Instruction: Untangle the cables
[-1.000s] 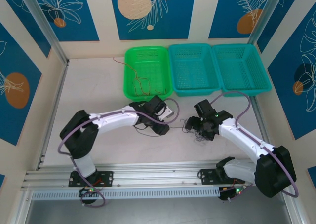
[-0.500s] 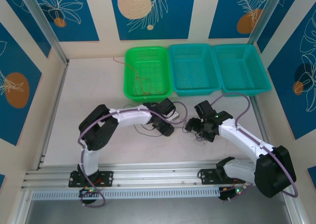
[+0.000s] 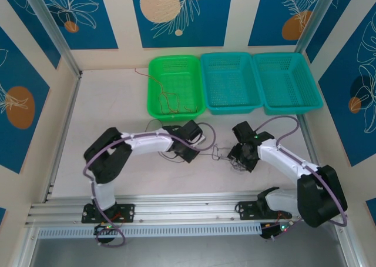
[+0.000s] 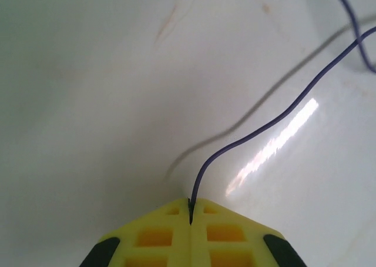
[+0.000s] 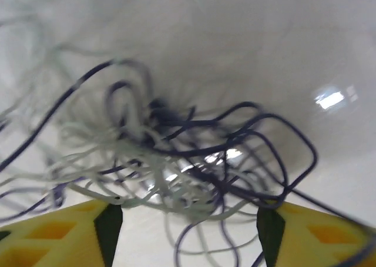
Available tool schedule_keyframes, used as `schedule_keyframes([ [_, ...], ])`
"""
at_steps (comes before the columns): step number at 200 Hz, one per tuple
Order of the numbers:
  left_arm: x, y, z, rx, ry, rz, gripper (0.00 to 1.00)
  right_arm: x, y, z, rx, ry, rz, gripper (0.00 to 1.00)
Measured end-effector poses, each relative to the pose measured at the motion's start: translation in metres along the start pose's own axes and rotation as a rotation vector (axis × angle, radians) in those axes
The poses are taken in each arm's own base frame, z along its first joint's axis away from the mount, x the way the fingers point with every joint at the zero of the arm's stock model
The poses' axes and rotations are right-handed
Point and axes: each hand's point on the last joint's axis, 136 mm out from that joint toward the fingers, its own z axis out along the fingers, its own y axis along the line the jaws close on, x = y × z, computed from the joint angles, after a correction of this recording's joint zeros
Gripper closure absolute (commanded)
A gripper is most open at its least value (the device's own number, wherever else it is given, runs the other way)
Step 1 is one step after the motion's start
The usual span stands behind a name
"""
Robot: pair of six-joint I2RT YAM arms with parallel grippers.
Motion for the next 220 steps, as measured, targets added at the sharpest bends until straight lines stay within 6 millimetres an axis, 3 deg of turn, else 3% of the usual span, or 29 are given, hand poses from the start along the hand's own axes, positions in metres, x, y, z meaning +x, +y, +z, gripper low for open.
schedule_keyframes([
  [25, 0.003, 0.040, -0.043, -0.024, -0.099, -0.133, 1.00, -0.009, -0.021, 0.006, 0.035, -0.003, 0.129, 0.82],
  [49, 0.010, 0.095, -0.088, -0.076, -0.223, -0.297, 1.00, -0.016, -0.041, 0.005, 0.040, -0.031, 0.243, 0.84],
  [71, 0.031, 0.131, -0.108, -0.135, -0.251, -0.404, 1.00, -0.024, -0.058, -0.004, 0.022, -0.079, 0.340, 0.85],
  [84, 0.041, 0.137, -0.109, -0.145, -0.235, -0.427, 1.00, -0.030, -0.064, -0.012, 0.000, -0.116, 0.379, 0.74],
  [105, 0.048, 0.129, -0.102, -0.101, -0.212, -0.434, 1.00, -0.034, -0.056, -0.025, -0.072, -0.160, 0.323, 0.44],
  [120, 0.048, 0.122, -0.100, -0.057, -0.209, -0.438, 1.00, -0.028, -0.035, -0.035, -0.139, -0.168, 0.199, 0.24],
  [128, 0.046, 0.118, -0.100, -0.038, -0.214, -0.441, 1.00, -0.023, -0.018, -0.043, -0.181, -0.173, 0.106, 0.19],
  [155, 0.042, 0.112, -0.100, 0.002, -0.222, -0.443, 1.00, 0.017, 0.059, -0.074, -0.328, -0.177, -0.291, 0.15],
  [175, 0.041, 0.108, -0.101, 0.019, -0.225, -0.437, 1.00, 0.049, 0.110, -0.084, -0.341, -0.167, -0.511, 0.11],
  [191, 0.039, 0.104, -0.105, 0.031, -0.236, -0.430, 1.00, 0.064, 0.147, -0.075, -0.282, -0.156, -0.611, 0.10],
  [220, 0.035, 0.099, -0.118, 0.039, -0.279, -0.413, 1.00, 0.068, 0.198, -0.039, -0.154, -0.148, -0.657, 0.11],
])
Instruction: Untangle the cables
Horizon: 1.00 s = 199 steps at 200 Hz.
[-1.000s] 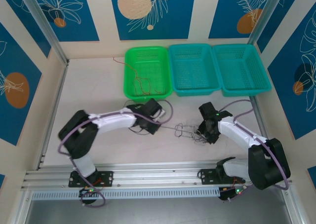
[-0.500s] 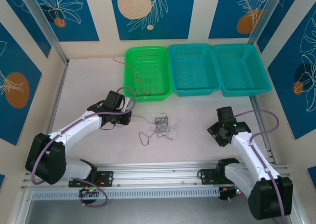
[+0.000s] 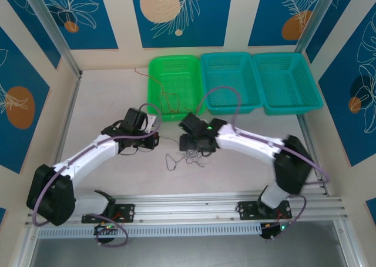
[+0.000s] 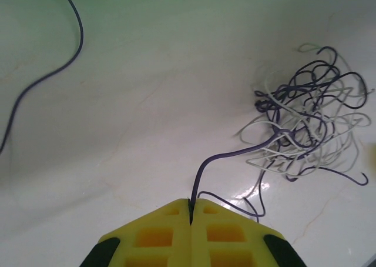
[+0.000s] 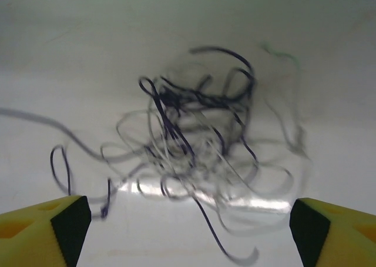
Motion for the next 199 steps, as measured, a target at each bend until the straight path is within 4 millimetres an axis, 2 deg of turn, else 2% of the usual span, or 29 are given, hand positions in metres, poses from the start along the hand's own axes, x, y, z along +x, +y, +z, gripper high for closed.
schedule_keyframes([
  [11, -0.003, -0.003, -0.006, 0.006, -0.019, 0.004, 1.00, -0.002, 0.003, 0.019, 0.042, 0.020, 0.004, 0.13],
  [22, -0.004, -0.005, -0.011, 0.008, -0.034, 0.005, 1.00, 0.000, -0.001, 0.038, 0.092, 0.041, 0.014, 0.17],
  [29, -0.005, -0.005, -0.015, 0.002, -0.046, 0.003, 1.00, 0.003, -0.006, 0.047, 0.122, 0.055, 0.020, 0.23],
  [49, -0.005, 0.000, -0.026, -0.031, -0.065, -0.012, 1.00, 0.010, -0.024, 0.069, 0.180, 0.094, 0.066, 0.48],
  [62, -0.003, 0.005, -0.032, -0.066, -0.073, -0.027, 1.00, 0.009, -0.034, 0.073, 0.182, 0.093, 0.126, 0.60],
  [74, -0.001, 0.011, -0.039, -0.105, -0.081, -0.047, 1.00, 0.005, -0.042, 0.071, 0.173, 0.076, 0.188, 0.65],
  [89, -0.001, 0.023, -0.050, -0.167, -0.113, -0.080, 1.00, 0.009, -0.070, 0.066, 0.202, 0.067, 0.257, 0.69],
  [112, -0.004, 0.049, -0.074, -0.262, -0.198, -0.165, 1.00, 0.026, -0.138, 0.052, 0.295, 0.076, 0.411, 0.70],
  [138, 0.000, 0.080, -0.096, -0.349, -0.266, -0.278, 1.00, 0.046, -0.216, 0.025, 0.370, 0.050, 0.652, 0.70],
  [151, 0.005, 0.090, -0.101, -0.370, -0.277, -0.318, 1.00, 0.054, -0.242, 0.012, 0.372, 0.018, 0.749, 0.69],
  [167, 0.008, 0.093, -0.101, -0.364, -0.278, -0.342, 1.00, 0.057, -0.259, 0.000, 0.342, -0.032, 0.828, 0.69],
  [179, 0.009, 0.090, -0.097, -0.336, -0.271, -0.342, 1.00, 0.056, -0.263, -0.005, 0.319, -0.060, 0.834, 0.66],
  [188, 0.008, 0.084, -0.094, -0.299, -0.269, -0.338, 1.00, 0.054, -0.260, -0.006, 0.297, -0.062, 0.817, 0.59],
  [199, 0.004, 0.076, -0.091, -0.245, -0.272, -0.330, 1.00, 0.050, -0.251, -0.003, 0.253, -0.053, 0.782, 0.42],
])
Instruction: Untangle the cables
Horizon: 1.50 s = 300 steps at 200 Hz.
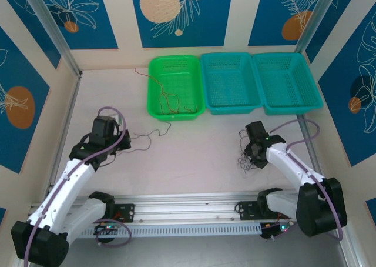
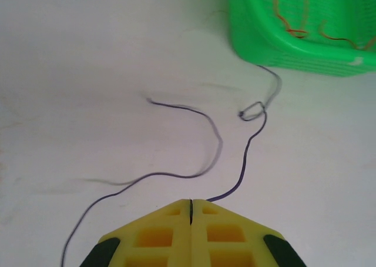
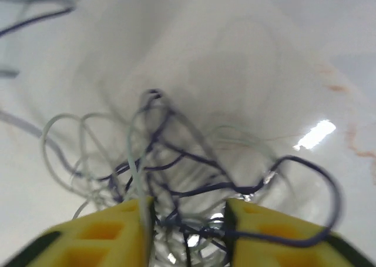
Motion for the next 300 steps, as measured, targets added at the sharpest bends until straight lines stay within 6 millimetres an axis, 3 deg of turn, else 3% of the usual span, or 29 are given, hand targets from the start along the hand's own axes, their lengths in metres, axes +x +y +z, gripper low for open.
schedule_keyframes([
  [10, -0.001, -0.011, 0.001, 0.063, 0.001, 0.002, 1.00, 0.007, 0.009, 0.001, -0.026, 0.025, -0.062, 0.22],
  [22, -0.003, -0.026, -0.001, 0.141, 0.002, 0.007, 1.00, 0.017, 0.020, -0.003, -0.042, 0.050, -0.142, 0.11],
  [41, -0.005, -0.044, -0.005, 0.234, 0.007, 0.020, 1.00, 0.024, 0.041, -0.025, -0.071, 0.044, -0.239, 0.08],
  [59, -0.008, -0.063, -0.015, 0.307, 0.016, 0.043, 1.00, 0.017, 0.064, -0.055, -0.164, 0.001, -0.260, 0.07],
  [76, -0.019, -0.085, -0.033, 0.375, -0.004, 0.086, 1.00, 0.014, 0.080, -0.088, -0.286, -0.064, -0.293, 0.04],
  [91, -0.028, -0.110, -0.053, 0.440, -0.024, 0.142, 1.00, 0.023, 0.098, -0.121, -0.413, -0.119, -0.391, 0.03],
  [130, -0.041, -0.170, -0.090, 0.572, -0.047, 0.275, 1.00, 0.087, 0.169, -0.202, -0.788, -0.212, -0.824, 0.03],
  [166, -0.044, -0.195, -0.092, 0.603, -0.031, 0.321, 1.00, 0.150, 0.211, -0.247, -1.084, -0.375, -1.164, 0.00],
  [212, -0.039, -0.211, -0.097, 0.641, -0.010, 0.348, 1.00, 0.170, 0.240, -0.275, -1.300, -0.606, -1.306, 0.00],
  [270, -0.045, -0.230, -0.119, 0.734, -0.033, 0.353, 1.00, 0.181, 0.275, -0.279, -1.361, -0.760, -1.312, 0.02],
  [291, -0.047, -0.235, -0.122, 0.754, -0.042, 0.341, 1.00, 0.194, 0.281, -0.279, -1.389, -0.761, -1.313, 0.06],
  [300, -0.048, -0.236, -0.123, 0.757, -0.045, 0.336, 1.00, 0.200, 0.285, -0.278, -1.398, -0.756, -1.310, 0.16],
])
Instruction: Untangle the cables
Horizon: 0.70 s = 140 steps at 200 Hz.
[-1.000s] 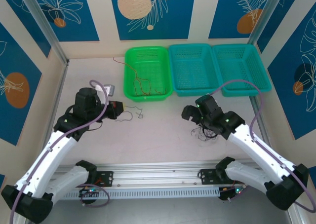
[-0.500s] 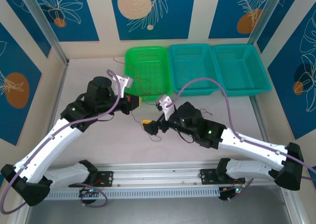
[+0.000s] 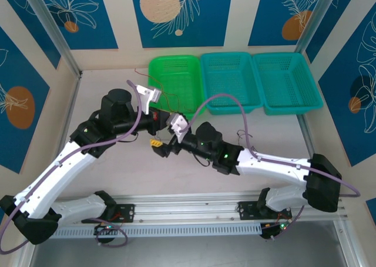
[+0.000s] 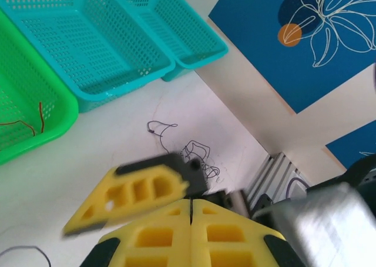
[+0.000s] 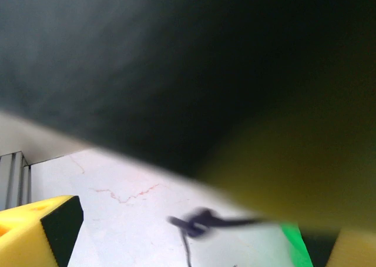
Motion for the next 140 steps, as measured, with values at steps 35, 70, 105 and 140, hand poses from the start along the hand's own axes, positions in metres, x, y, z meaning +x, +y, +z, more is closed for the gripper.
schedule_keyframes([
  [35, -0.007, 0.010, -0.001, -0.054, -0.036, -0.025, 1.00, -0.006, -0.005, 0.016, 0.066, -0.028, 0.048, 0.81],
  [70, -0.011, 0.012, -0.008, -0.085, -0.072, -0.006, 0.62, -0.009, -0.023, 0.011, 0.121, -0.036, 0.166, 1.00],
  [105, -0.016, 0.000, -0.031, -0.062, -0.147, 0.058, 0.36, -0.017, -0.072, -0.014, 0.231, -0.030, 0.286, 1.00],
  [140, -0.014, -0.009, -0.055, -0.046, -0.200, 0.130, 0.31, -0.051, -0.139, -0.049, 0.376, -0.057, 0.406, 1.00],
])
